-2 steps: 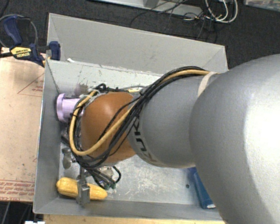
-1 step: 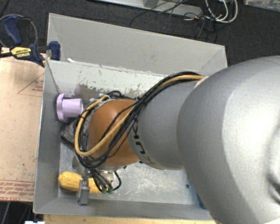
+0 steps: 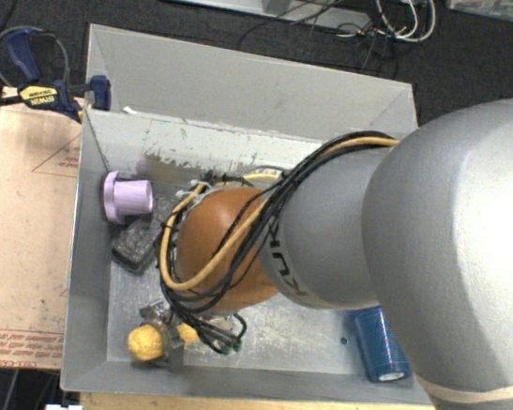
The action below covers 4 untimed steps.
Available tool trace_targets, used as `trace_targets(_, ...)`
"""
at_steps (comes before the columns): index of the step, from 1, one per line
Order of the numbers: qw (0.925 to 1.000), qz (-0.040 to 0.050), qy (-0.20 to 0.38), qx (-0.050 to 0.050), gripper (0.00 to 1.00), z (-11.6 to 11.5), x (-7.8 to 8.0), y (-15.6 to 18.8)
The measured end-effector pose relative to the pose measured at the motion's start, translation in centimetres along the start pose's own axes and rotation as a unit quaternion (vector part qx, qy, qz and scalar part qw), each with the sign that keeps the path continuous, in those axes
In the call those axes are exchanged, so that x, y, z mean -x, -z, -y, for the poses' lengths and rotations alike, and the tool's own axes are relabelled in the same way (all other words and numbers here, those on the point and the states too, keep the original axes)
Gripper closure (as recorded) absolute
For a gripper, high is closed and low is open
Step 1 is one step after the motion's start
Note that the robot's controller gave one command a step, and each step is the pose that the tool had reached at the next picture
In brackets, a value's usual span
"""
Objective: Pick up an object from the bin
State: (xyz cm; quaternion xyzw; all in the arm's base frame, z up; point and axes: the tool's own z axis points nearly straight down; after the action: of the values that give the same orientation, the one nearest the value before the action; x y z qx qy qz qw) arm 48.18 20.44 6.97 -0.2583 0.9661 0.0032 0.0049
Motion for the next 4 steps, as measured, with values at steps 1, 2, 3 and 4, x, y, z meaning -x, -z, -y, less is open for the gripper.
trace_targets(1,1.0,0.0,0.0,0.0,1.0,0.0,0.0,0.0)
trace_targets(2,1.0,-0.0036,0.0,0.001,1.0,-0.1,-0.2,3.5)
trace_targets(3,1.0,0.0011,0.0,0.0,1.0,-0.1,0.1,6.2)
trace_targets(4,1.0,0.0016,-0.001,0.0,1.0,-0.1,0.2,7.2)
